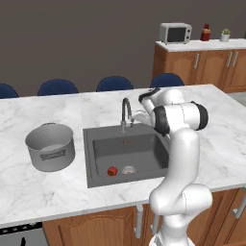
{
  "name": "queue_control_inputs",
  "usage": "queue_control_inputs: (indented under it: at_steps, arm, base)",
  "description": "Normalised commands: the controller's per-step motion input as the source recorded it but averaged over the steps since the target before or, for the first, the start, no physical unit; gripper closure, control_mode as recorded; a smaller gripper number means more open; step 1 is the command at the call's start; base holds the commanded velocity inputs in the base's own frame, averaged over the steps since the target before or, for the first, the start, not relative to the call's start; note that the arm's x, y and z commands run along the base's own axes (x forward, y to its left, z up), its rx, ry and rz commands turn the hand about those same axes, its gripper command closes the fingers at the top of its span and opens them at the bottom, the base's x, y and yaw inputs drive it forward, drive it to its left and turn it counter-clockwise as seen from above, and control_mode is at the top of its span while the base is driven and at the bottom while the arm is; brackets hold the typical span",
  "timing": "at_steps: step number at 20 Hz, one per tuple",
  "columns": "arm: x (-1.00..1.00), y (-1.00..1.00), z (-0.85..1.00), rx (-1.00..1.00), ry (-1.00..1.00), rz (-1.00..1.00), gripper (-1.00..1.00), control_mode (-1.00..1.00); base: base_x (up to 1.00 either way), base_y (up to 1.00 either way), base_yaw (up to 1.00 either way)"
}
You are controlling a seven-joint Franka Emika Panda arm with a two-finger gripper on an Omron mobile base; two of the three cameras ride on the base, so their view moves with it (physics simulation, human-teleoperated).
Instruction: Dump the bell pepper from the pot into the sink. Then turn on the water and wash the bell pepper. Then turn off the water and put the bell pepper back in the pot.
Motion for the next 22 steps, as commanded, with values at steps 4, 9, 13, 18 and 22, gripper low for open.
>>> queue_control_inputs:
  at_steps: [4,9,13,18,22]
  arm:
    - [0.24,0.0,-0.11,0.0,0.0,0.0,-1.0,-1.0]
    - [0.26,0.0,-0.07,0.0,0.0,0.0,-1.0,-1.0]
    - [0.27,0.0,-0.09,0.0,0.0,0.0,-1.0,-1.0]
    - [0.17,0.0,-0.13,0.0,0.0,0.0,-1.0,-1.0]
    - [0.08,0.02,-0.13,0.0,0.0,0.0,1.0,-1.0]
  base:
    - [0.0,0.0,0.0]
    - [0.0,0.0,0.0]
    - [0.0,0.0,0.0]
    - [0.0,0.0,0.0]
    - [0.0,0.0,0.0]
